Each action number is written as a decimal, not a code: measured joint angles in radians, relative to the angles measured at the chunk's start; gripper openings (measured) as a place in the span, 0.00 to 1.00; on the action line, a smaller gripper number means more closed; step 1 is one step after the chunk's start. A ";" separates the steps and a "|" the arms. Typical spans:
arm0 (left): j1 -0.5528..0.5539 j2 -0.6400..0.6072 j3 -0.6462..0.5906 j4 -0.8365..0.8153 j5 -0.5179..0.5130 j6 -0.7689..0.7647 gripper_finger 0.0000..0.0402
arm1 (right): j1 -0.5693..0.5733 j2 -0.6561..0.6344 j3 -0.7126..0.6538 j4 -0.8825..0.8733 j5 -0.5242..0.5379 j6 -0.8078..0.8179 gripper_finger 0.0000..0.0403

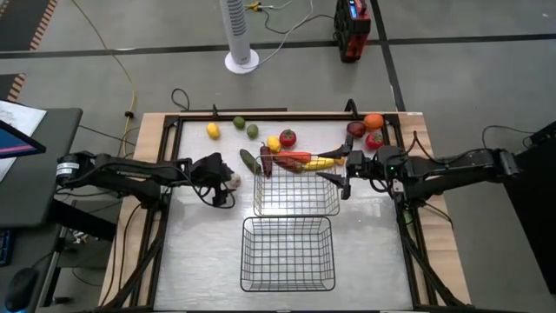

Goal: Sort produce into baskets
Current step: Put the garlic into the top wire basket

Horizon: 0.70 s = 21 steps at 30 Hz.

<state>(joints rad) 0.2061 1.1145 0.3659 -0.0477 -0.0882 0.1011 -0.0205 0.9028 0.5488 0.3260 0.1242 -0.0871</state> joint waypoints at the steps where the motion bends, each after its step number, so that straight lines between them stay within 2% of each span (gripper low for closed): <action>1: 0.000 0.000 -0.011 0.014 -0.009 0.024 0.75 | 0.002 0.000 0.000 0.000 0.000 0.000 0.71; 7: 0.000 0.000 -0.075 0.143 -0.048 0.142 0.74 | 0.007 0.000 0.000 0.011 -0.004 0.006 0.71; 15: 0.002 0.000 -0.117 0.205 -0.054 0.066 0.74 | 0.008 0.000 0.000 0.036 -0.025 0.015 0.71; 21: 0.014 0.000 -0.161 0.310 -0.049 0.027 0.74 | 0.008 0.000 0.001 0.069 -0.059 0.021 0.71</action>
<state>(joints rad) 0.2199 1.1145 0.2054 0.2621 -0.1371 0.1276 -0.0128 0.9028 0.5495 0.3947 0.0651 -0.0661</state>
